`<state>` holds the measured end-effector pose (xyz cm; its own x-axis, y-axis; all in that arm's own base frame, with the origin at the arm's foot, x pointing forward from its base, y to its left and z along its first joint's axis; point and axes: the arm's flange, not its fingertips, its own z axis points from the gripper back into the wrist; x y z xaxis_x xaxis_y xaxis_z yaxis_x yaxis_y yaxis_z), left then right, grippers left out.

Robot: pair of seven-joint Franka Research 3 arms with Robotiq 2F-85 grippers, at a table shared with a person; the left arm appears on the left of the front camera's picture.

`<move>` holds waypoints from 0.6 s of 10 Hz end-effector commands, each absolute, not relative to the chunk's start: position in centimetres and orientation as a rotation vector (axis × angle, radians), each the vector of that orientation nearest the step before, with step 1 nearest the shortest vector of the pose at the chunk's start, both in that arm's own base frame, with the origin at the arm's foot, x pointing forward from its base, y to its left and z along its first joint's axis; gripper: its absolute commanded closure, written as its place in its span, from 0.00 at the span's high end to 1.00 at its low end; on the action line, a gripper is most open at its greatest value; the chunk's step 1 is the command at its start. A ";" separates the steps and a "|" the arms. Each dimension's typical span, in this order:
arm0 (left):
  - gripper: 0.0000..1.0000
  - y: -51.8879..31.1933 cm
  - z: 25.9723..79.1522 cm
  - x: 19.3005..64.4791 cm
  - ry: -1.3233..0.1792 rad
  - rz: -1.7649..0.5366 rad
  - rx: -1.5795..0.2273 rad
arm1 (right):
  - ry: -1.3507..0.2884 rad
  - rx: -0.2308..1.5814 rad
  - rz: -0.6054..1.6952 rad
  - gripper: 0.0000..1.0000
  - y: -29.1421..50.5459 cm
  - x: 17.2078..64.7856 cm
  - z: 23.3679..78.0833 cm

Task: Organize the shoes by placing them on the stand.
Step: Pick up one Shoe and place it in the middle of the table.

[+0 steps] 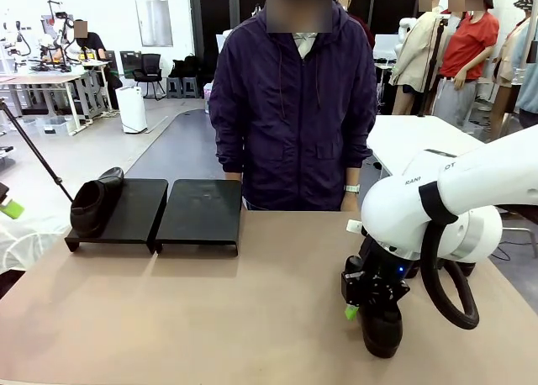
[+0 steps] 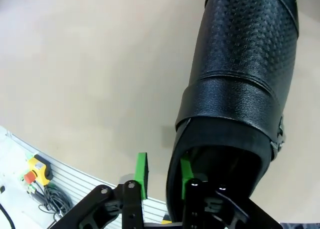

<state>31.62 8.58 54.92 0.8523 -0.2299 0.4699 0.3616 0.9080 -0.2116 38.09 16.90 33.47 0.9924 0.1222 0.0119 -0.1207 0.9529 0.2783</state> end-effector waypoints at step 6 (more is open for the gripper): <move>1.00 8.5 54.9 31.7 -0.466 -0.311 -0.311 | -0.061 0.256 0.043 0.00 15.6 37.8 35.7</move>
<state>31.62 8.58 54.91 0.8523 -0.2299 0.4698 0.3616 0.9080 -0.2116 38.25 16.09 34.46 0.9970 0.0716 0.0279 -0.0766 0.9560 0.2833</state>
